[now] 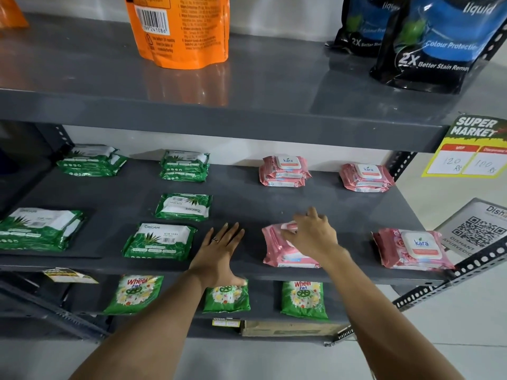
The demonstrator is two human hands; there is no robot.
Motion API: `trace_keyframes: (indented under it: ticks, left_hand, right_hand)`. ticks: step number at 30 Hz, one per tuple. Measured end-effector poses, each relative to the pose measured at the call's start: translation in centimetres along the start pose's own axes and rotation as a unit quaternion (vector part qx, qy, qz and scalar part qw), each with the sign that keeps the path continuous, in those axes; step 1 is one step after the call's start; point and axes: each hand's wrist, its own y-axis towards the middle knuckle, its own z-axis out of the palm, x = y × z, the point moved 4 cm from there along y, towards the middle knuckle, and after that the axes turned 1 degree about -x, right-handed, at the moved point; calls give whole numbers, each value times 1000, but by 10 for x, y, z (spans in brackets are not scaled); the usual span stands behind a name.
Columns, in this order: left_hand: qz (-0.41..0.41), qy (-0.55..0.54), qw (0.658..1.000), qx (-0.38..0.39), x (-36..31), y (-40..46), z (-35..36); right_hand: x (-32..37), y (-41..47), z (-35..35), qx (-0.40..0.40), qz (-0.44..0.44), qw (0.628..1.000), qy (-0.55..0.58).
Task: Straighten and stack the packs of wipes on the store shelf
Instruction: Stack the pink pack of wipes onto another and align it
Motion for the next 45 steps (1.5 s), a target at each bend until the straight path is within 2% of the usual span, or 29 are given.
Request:
trace_keyframes:
  ticks: [3,5,7,8,10,12,15,22,24,26,29,40,45]
  left_hand:
    - [3,-4,1000,-2,0,0,-1]
    - [4,-9,1000,-7,-1,0,-1]
    - [4,-11,1000,-9,0,0,0]
    - [4,-11,1000,-10,0,0,0]
    - [3,-6,1000,-8,0,1,0]
    - [2,2,1000,-3,0,2,0]
    - [2,0,1000,3,0,2,2]
    - [3,7,1000,0,-1,1,0]
    - [5,3,1000,-3,0,1,-1]
    - [5,4,1000,-4,0,1,0]
    - [6,3,1000,-3,0,1,0]
    - [4,5,1000,2,-1,0,-1]
    - [4,-3,1000,-2,-2,0,-3]
  right_hand:
    - [-13,4,-6,88,-79,993,28]
    - [-20,5,-11,105,-109,987,55]
    - [-21,3,-15,67,-120,987,85]
    - [-20,2,-18,17,-109,989,100]
    - [-18,-2,-25,-90,-42,989,105]
    - [-16,-4,-24,-113,29,990,72]
    - [-12,-4,-12,-56,38,997,39]
    - [-13,-6,-22,62,-138,985,78]
    - [-12,-7,-24,40,-139,984,99]
    - [-14,-6,-25,-25,-102,987,119]
    - [-15,-5,-17,-56,-53,993,84]
    - [-25,2,-13,78,-129,981,120]
    - [-26,5,-9,102,-150,975,127]
